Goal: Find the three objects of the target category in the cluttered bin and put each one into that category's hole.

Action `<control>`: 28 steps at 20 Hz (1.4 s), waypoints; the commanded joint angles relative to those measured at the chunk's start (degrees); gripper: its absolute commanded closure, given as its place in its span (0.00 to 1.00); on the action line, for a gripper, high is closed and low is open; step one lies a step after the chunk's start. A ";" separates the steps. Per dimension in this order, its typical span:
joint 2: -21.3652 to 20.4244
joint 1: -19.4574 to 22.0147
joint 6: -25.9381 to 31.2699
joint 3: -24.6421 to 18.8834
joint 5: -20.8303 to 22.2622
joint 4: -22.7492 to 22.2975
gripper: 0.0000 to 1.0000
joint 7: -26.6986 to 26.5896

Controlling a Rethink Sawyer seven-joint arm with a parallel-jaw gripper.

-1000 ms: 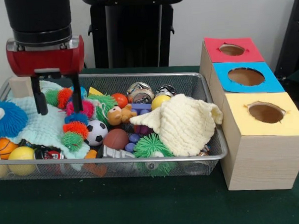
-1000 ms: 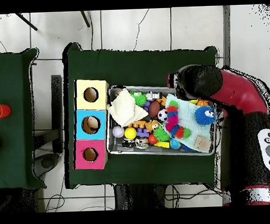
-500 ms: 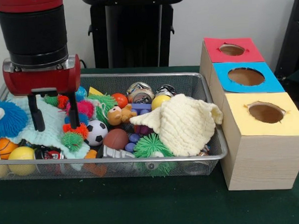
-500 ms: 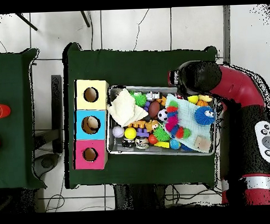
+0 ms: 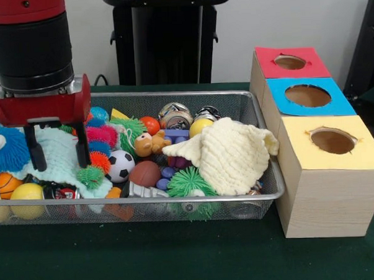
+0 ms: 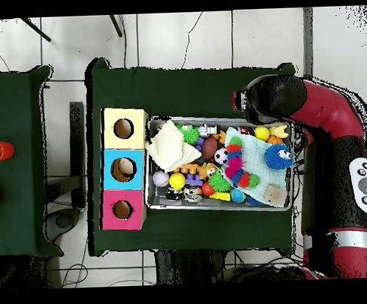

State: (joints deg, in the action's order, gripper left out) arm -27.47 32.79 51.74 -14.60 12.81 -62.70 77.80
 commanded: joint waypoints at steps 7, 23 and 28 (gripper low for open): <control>6.76 0.32 2.70 -7.15 6.42 4.25 0.00 -16.27; -2.88 5.64 1.69 -7.60 7.07 -12.14 0.00 -15.62; -5.08 7.98 -1.47 -8.24 8.01 -17.74 0.00 -13.96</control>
State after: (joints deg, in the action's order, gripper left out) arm -29.44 37.86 51.74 -18.77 17.40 -68.32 77.73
